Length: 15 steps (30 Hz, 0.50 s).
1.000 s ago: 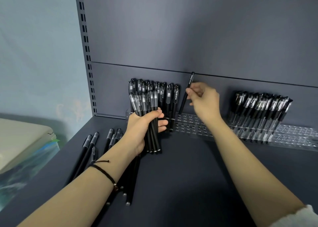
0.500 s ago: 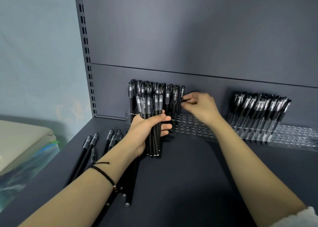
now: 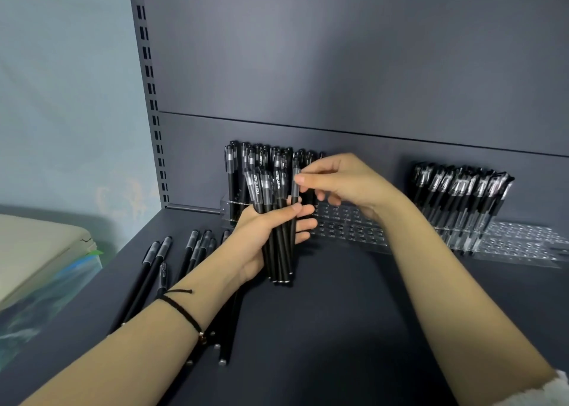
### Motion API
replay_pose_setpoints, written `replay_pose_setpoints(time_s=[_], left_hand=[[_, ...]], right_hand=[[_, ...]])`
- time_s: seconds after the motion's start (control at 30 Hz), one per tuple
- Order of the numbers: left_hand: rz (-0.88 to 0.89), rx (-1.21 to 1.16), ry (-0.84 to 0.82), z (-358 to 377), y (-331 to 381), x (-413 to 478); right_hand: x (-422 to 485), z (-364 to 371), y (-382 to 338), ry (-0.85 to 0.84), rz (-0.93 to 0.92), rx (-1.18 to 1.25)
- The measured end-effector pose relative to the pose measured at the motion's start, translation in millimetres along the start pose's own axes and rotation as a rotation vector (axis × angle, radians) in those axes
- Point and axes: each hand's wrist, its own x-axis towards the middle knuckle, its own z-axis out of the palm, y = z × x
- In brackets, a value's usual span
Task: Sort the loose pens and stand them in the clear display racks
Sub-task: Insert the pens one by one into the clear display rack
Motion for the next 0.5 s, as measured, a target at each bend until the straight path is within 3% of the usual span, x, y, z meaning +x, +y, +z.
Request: replay_pose_setpoints(time_s=[0.23, 0.37, 0.5], left_hand=[[0.001, 0.0, -0.01, 1, -2, 2], [-0.018, -0.015, 0.053, 1, -3, 4], [-0.01, 0.021, 0.111, -2, -4, 7]], right_hand=[[2, -6, 4, 0.01, 0.004, 0.275], [7, -16, 8, 0.397, -0.091, 0.431], [12, -21, 16, 0.684, -0.169, 0.204]])
